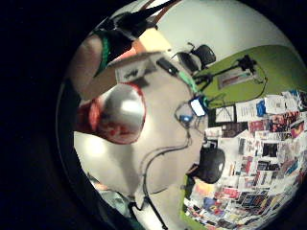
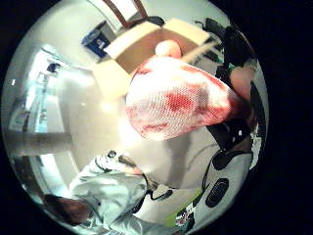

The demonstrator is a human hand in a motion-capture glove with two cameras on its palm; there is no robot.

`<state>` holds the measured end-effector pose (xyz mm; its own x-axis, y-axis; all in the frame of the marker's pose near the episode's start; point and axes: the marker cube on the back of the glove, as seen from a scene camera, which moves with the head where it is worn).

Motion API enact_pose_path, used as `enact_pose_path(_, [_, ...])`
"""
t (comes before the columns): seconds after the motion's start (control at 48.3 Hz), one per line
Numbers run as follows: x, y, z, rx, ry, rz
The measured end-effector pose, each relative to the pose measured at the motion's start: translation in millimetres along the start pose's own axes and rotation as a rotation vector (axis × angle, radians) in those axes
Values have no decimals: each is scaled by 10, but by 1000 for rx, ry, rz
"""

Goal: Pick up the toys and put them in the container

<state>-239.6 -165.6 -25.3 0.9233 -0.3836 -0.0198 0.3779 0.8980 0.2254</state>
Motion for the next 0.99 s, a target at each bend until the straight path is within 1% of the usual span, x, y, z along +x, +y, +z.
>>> enact_pose_path(0.124, [-396, -259, -289, 112, 1, 17])
enact_pose_path(0.187, [-544, -463, -340, 176, 9, 32])
enact_pose_path(0.228, [-622, -594, -309, 187, 15, 46])
enact_pose_path(0.269, [-676, -694, -235, 159, 24, 58])
enact_pose_path(0.352, [-699, -811, -32, 36, 38, 62])
enact_pose_path(0.394, [-684, -831, 39, 2, 38, 58])
enact_pose_path(0.58, [-593, -737, 85, -5, 28, 47])
enact_pose_path(0.808, [-73, -574, -36, 33, -37, 83])
enact_pose_path(0.995, [25, -249, -198, 43, -87, 111])
